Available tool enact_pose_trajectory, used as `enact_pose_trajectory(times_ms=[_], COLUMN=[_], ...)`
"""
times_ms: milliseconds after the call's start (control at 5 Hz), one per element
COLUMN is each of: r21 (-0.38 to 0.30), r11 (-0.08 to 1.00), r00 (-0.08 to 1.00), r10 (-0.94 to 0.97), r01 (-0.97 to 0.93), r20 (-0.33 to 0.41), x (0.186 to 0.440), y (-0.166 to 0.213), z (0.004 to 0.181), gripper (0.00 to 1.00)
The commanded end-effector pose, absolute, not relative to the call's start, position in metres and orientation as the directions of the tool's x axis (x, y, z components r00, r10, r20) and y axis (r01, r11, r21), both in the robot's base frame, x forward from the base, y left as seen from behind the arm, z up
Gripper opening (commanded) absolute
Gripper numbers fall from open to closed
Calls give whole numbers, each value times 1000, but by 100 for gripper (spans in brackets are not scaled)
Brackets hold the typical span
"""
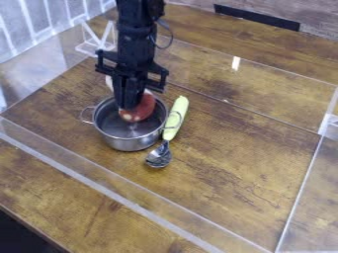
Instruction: Remove the mushroom from the silver pot and put it on the table
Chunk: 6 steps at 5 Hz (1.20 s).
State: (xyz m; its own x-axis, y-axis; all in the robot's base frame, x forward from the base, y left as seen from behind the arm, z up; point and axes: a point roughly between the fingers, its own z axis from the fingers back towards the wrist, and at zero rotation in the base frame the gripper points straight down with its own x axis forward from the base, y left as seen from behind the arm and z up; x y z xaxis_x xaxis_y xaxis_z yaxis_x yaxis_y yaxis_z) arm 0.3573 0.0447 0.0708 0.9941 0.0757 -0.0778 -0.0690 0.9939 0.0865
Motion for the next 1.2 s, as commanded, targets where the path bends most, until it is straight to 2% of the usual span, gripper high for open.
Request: enact_pose_trajectory(times_ms=[0,200,400,800,1000], r21=[111,124,116,46,13], r11=[993,992,993,995,990], r00=[998,997,994,990,985], r10=[40,9,-23,-96,-144], r01=[-45,-19,11,92,144], r20=[45,77,104,106,94], x=[371,377,384,395,400], y=[33,17,0,-39,-56], z=[133,162,178,165,151], gripper=[0,0,0,0,0])
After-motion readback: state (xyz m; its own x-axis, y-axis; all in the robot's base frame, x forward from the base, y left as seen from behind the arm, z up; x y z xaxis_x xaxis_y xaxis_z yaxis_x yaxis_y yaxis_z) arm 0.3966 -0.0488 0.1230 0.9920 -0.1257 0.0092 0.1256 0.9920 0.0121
